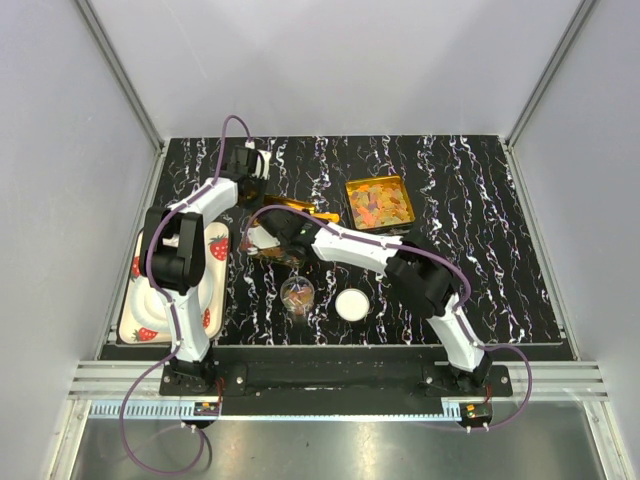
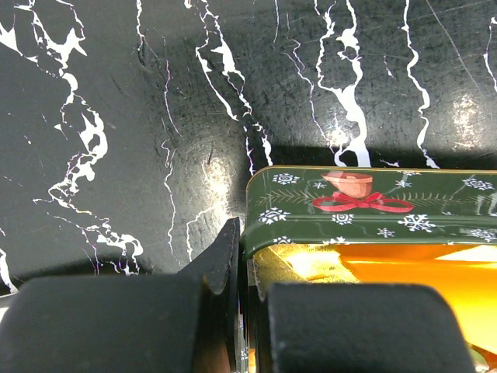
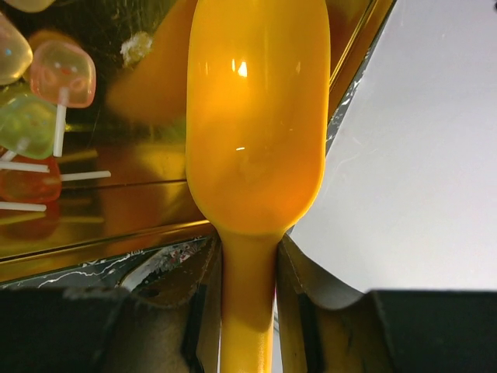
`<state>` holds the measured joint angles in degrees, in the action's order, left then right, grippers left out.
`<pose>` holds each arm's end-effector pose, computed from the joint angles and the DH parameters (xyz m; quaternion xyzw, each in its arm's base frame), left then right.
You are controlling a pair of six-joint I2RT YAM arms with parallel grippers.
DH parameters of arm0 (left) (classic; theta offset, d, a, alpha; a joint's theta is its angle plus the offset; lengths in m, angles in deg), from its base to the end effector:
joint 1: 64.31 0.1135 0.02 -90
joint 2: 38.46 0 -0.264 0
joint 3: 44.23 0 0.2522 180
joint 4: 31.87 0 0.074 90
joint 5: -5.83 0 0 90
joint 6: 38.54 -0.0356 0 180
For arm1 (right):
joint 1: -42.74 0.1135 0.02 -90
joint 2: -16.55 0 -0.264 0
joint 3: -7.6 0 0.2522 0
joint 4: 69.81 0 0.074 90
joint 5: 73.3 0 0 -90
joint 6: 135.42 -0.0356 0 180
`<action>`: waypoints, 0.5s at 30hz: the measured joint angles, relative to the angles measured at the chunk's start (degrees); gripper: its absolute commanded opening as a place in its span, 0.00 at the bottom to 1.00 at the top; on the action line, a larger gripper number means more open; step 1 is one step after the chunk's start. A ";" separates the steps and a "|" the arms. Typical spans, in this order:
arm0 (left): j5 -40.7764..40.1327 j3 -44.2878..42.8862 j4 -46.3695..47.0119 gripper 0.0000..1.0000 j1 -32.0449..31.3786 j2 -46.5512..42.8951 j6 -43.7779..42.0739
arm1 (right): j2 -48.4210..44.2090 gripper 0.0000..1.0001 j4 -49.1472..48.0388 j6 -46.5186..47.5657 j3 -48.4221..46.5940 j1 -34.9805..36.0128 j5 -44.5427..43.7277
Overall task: Pack the candies
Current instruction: Scoop the fake candies from the storage box.
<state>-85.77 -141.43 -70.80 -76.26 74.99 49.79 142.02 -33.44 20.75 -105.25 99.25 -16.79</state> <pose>0.4206 -0.0880 0.1952 0.1090 0.9479 -0.0135 0.2992 0.2853 0.3956 0.1952 -0.7386 0.5187 -0.2971 0.3115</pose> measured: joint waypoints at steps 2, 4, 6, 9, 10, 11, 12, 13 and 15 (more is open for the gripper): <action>0.15 0.02 0.02 0.00 0.00 0.00 0.02 | 0.17 0.00 0.02 0.00 -0.50 0.20 0.02; 0.20 0.02 0.04 0.00 0.00 0.00 0.00 | 0.22 0.00 0.11 0.00 -0.90 0.48 0.04; 0.24 0.02 0.07 0.00 0.00 0.00 0.00 | 0.28 0.00 0.15 0.00 -1.14 0.74 0.07; 0.26 0.02 0.13 0.00 0.00 0.00 0.00 | 0.85 0.00 0.17 -0.04 -1.62 1.16 0.09; 0.31 0.02 0.17 0.00 0.00 0.00 0.00 | 1.11 0.00 0.15 -0.04 -1.73 1.29 0.11; 0.31 0.02 0.20 0.00 0.00 0.00 0.00 | 1.29 0.00 0.20 -0.07 -1.73 1.42 0.11; 0.31 0.02 0.22 0.00 0.00 0.00 0.00 | 1.57 0.00 0.13 -0.17 -1.73 1.60 0.09; 0.31 0.07 0.24 0.00 0.00 0.00 0.00 | 1.70 0.00 0.00 -0.24 -1.75 1.73 0.09; 0.31 0.24 0.39 0.00 0.00 0.00 0.00 | 1.90 0.00 -0.04 -0.35 -1.86 2.01 0.09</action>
<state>-85.47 -141.19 -70.40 -76.26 74.99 49.79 143.92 -33.48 20.40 -107.11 101.26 -16.71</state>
